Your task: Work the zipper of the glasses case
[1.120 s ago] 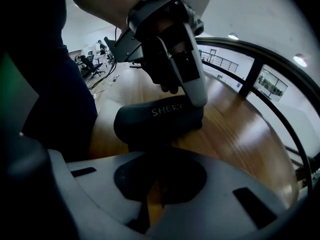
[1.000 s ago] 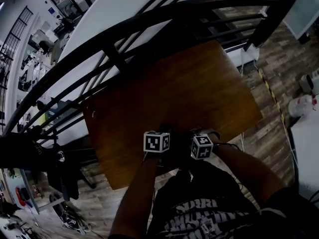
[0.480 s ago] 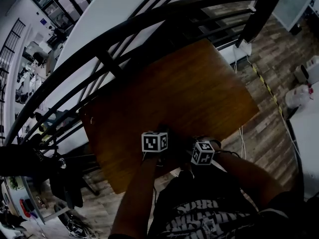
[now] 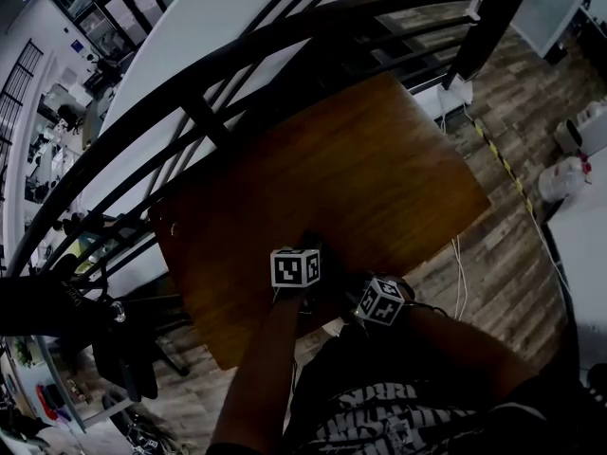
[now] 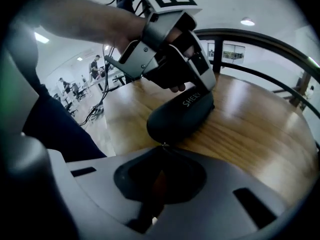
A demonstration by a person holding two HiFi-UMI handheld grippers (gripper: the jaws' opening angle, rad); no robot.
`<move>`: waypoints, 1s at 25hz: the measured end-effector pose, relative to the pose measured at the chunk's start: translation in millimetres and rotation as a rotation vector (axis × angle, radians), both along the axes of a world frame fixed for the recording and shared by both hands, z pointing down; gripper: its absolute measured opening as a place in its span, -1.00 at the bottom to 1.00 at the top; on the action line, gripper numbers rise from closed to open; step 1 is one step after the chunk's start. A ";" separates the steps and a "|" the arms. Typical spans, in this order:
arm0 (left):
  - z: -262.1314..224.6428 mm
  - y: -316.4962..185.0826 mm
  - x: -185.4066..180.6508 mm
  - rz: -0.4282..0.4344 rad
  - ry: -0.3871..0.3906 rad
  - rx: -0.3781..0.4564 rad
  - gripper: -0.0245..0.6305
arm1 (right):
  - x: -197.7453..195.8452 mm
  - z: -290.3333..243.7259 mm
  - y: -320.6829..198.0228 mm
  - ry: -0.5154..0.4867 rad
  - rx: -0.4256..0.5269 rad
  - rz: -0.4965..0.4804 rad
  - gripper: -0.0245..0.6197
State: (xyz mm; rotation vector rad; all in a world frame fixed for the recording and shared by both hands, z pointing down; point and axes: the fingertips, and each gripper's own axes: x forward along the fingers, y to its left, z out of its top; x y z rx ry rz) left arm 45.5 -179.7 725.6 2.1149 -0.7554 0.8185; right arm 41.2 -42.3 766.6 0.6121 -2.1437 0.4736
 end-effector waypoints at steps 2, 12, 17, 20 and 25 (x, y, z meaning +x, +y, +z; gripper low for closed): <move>-0.5 -0.3 -1.9 -0.009 0.010 0.006 -0.92 | -3.2 -0.1 1.6 -0.026 -0.020 0.063 -0.93; -3.9 -1.8 -2.4 -0.004 0.030 0.080 -0.92 | -33.1 0.4 1.8 -0.131 -0.073 0.256 -0.93; -7.7 1.7 -8.4 0.030 0.039 0.136 -0.92 | -38.7 -0.9 0.8 -0.129 -0.069 0.296 -0.93; -9.7 4.6 -18.0 0.049 -0.015 0.154 -0.91 | -29.8 3.3 -15.3 -0.140 -0.069 0.362 -0.93; -9.5 11.2 -36.7 -0.050 0.015 0.060 -0.91 | -16.1 4.3 -59.1 -0.131 -0.050 0.413 -0.93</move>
